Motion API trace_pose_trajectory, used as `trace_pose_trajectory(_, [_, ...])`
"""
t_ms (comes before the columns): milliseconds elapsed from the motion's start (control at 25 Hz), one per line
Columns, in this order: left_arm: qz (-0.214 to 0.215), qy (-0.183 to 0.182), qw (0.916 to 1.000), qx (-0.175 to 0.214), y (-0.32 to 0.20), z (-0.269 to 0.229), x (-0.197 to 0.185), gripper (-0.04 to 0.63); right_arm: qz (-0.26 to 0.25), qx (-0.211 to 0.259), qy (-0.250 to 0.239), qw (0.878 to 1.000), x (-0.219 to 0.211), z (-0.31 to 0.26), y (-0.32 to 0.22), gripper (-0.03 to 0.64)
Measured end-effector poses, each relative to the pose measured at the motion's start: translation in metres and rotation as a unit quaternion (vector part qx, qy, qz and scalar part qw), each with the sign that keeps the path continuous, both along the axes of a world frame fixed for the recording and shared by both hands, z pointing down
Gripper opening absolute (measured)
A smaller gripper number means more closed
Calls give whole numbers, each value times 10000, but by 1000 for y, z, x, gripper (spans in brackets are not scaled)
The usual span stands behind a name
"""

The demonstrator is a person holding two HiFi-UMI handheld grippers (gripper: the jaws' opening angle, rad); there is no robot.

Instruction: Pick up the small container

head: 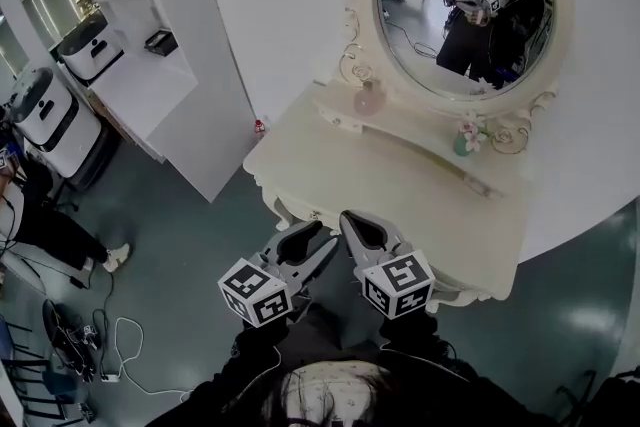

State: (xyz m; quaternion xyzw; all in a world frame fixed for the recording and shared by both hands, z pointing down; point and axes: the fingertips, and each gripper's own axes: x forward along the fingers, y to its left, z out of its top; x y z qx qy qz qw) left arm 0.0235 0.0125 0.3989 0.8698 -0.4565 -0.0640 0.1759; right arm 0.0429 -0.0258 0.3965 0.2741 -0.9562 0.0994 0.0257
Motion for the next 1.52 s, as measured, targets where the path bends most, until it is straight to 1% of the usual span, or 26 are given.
trace_pose_trajectory(280, [247, 136, 9996, 11, -29, 5, -44, 176, 251, 3, 142, 9996, -41, 5, -30, 9])
trace_pose_trajectory(480, [358, 220, 9991, 22, -36, 5, -74, 176, 355, -18, 216, 9991, -70, 7, -38, 9])
trace_pose_trajectory(680, [415, 347, 9985, -17, -42, 10, -94, 176, 467, -77, 291, 9985, -84, 11, -44, 9])
trace_pose_trajectory(840, [525, 509, 9973, -103, -47, 15, -95, 176, 617, -114, 384, 9973, -79, 14, -50, 9])
trace_pose_trajectory(1160, [754, 582, 9950, -315, -70, 30, -76, 176, 878, -274, 468, 9947, -56, 27, -80, 9])
trace_pose_trajectory(1320, [675, 557, 9955, -358, -90, 34, -78, 176, 848, -286, 464, 9949, -55, 33, -107, 9])
trace_pose_trajectory(1520, [517, 464, 9970, -347, -135, 40, -82, 176, 856, -244, 498, 9948, -48, 36, -161, 9])
